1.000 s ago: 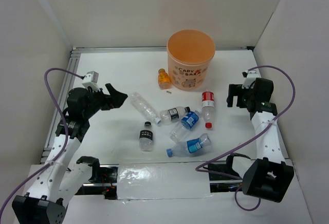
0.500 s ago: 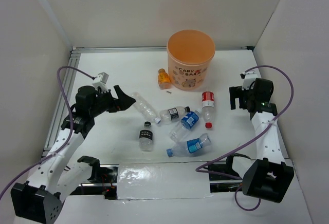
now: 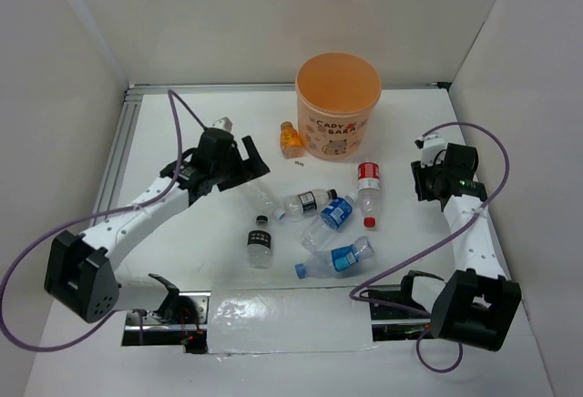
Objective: Put the plastic bottles in the bin
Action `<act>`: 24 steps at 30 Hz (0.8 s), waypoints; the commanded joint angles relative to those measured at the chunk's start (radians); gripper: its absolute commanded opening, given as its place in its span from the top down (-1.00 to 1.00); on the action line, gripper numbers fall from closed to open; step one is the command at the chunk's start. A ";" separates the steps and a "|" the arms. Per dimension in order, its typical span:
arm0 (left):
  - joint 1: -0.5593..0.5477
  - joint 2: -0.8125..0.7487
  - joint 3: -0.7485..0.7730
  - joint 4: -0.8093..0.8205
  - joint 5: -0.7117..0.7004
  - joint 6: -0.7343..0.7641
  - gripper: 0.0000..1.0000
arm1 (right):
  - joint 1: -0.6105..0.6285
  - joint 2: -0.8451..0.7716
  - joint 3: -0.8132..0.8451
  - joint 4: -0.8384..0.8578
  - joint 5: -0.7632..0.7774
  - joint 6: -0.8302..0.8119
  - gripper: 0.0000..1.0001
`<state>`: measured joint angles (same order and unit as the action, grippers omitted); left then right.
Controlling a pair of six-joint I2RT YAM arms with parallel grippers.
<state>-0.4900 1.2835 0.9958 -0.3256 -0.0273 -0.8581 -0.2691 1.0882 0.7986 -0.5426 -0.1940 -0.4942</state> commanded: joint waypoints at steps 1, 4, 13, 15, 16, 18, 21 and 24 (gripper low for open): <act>-0.057 0.079 0.096 -0.172 -0.195 -0.137 -1.00 | -0.007 -0.068 0.005 0.012 -0.044 0.037 0.32; -0.070 0.143 0.107 -0.185 -0.218 -0.212 -1.00 | -0.007 -0.080 -0.006 0.023 -0.068 0.046 -0.19; -0.101 0.370 0.174 -0.167 -0.287 -0.294 -1.00 | -0.007 -0.090 -0.006 0.003 -0.143 0.028 -0.71; -0.101 0.430 0.196 -0.145 -0.299 -0.294 -1.00 | -0.007 -0.090 -0.006 0.003 -0.156 0.028 -0.71; -0.101 0.451 0.207 -0.145 -0.299 -0.294 -1.00 | -0.007 -0.090 -0.006 0.003 -0.165 0.028 -0.73; -0.091 0.505 0.237 -0.145 -0.299 -0.285 -0.93 | -0.007 -0.090 -0.006 0.003 -0.174 0.028 -0.73; -0.091 0.517 0.248 -0.145 -0.290 -0.275 -0.60 | -0.007 -0.090 -0.015 0.003 -0.174 0.019 -0.73; -0.091 0.465 0.205 -0.145 -0.299 -0.251 0.01 | -0.007 -0.090 -0.015 0.003 -0.183 0.019 -0.73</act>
<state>-0.5850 1.7870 1.2064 -0.4698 -0.2939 -1.1244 -0.2691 1.0233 0.7914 -0.5438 -0.3534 -0.4660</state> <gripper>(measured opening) 0.572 0.863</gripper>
